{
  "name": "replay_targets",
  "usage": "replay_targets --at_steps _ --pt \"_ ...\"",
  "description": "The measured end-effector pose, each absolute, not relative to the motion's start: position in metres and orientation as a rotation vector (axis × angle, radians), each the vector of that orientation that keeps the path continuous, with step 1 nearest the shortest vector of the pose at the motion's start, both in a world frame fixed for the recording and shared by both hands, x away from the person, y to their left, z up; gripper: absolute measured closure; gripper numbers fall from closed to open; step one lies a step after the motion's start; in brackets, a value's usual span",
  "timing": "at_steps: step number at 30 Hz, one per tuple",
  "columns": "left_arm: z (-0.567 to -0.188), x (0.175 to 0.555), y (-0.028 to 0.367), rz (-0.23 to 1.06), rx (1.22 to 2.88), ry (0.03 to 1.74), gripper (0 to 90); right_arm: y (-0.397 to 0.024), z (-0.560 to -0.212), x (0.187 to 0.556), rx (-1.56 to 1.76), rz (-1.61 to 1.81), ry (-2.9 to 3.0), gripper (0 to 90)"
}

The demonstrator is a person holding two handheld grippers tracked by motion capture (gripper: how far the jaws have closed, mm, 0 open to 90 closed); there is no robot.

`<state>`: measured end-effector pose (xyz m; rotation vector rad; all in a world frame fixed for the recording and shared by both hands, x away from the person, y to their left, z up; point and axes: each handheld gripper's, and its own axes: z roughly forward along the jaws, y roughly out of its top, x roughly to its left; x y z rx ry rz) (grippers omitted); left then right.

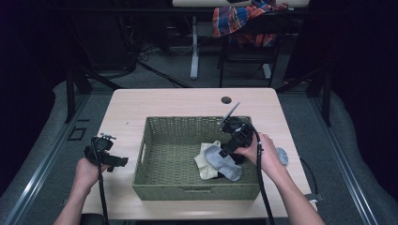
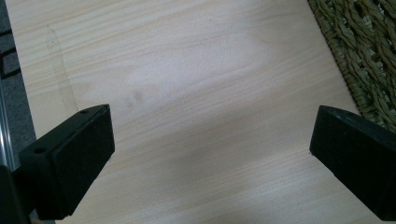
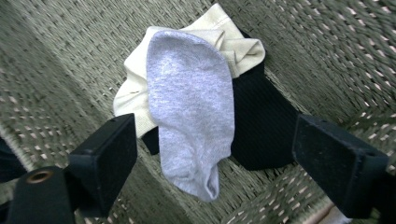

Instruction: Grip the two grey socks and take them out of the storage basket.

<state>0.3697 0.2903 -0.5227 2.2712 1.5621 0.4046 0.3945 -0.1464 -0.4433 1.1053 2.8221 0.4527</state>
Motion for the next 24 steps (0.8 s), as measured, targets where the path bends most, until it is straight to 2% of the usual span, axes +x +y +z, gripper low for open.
replay_targets --at_steps 19,24 --pt "-0.522 0.37 0.29 0.407 2.265 1.557 0.2 -0.12 -0.485 0.401 1.122 0.401 2.864 18.0" --pt "-0.522 0.37 0.29 0.407 2.266 1.557 0.2 -0.113 -0.497 0.404 1.121 0.303 2.899 22.6"
